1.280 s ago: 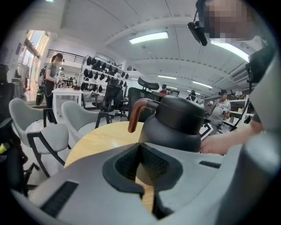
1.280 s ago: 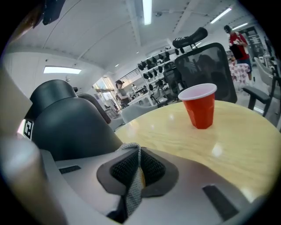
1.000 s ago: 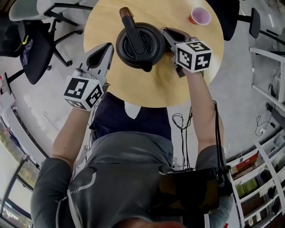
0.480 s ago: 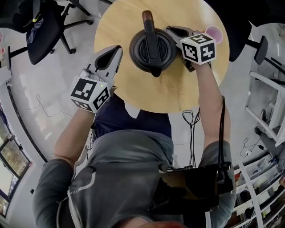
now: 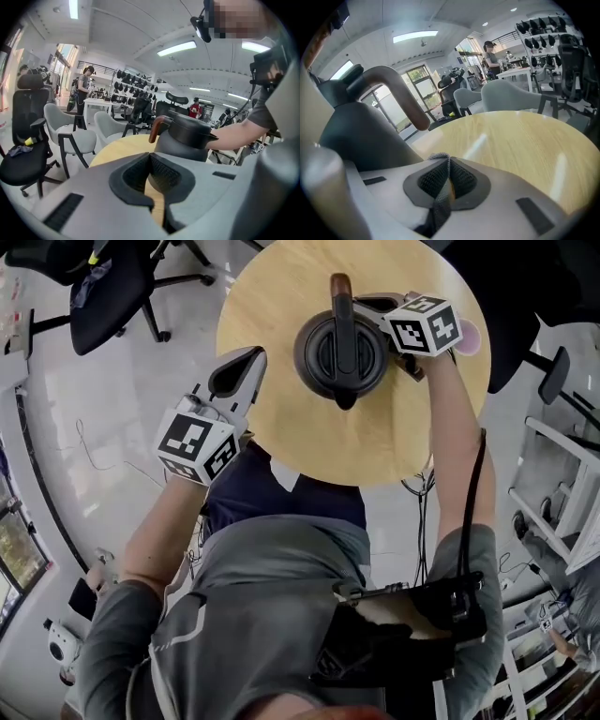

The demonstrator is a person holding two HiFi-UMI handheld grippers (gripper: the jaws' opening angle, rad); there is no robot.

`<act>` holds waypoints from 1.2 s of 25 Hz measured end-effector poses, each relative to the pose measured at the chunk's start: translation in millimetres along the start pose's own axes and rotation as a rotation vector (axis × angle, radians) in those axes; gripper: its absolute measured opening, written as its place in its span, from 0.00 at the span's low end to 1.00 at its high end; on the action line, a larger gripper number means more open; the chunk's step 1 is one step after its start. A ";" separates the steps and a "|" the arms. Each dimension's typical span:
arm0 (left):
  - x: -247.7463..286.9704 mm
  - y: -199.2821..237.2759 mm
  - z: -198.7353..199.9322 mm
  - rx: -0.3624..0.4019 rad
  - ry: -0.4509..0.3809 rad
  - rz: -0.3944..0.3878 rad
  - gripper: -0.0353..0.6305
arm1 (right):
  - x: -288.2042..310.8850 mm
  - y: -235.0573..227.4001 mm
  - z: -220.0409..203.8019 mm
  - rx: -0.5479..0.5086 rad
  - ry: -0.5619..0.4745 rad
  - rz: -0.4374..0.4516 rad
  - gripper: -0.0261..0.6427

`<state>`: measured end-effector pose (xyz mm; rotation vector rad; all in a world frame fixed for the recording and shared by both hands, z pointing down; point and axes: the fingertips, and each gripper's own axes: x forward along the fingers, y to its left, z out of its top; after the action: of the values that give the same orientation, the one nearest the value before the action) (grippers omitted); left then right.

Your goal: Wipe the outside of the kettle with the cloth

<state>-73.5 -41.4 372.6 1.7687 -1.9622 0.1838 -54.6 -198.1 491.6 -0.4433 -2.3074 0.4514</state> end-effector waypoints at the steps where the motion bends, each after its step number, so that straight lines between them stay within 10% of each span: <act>1: -1.5 0.7 1.7 0.004 -0.006 0.007 0.06 | 2.4 0.7 1.1 0.002 0.015 0.020 0.09; 14: -19.1 3.2 13.3 -0.002 -0.033 0.036 0.06 | 6.7 13.5 20.6 0.048 -0.008 0.153 0.09; 30: -64.1 12.4 91.2 0.004 -0.094 0.034 0.06 | -138.8 46.3 81.6 0.122 -0.444 -0.313 0.09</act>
<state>-106.8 -19.6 267.7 1.7763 -2.0604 0.1180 -11.4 -233.7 333.7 0.0933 -2.6922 0.5727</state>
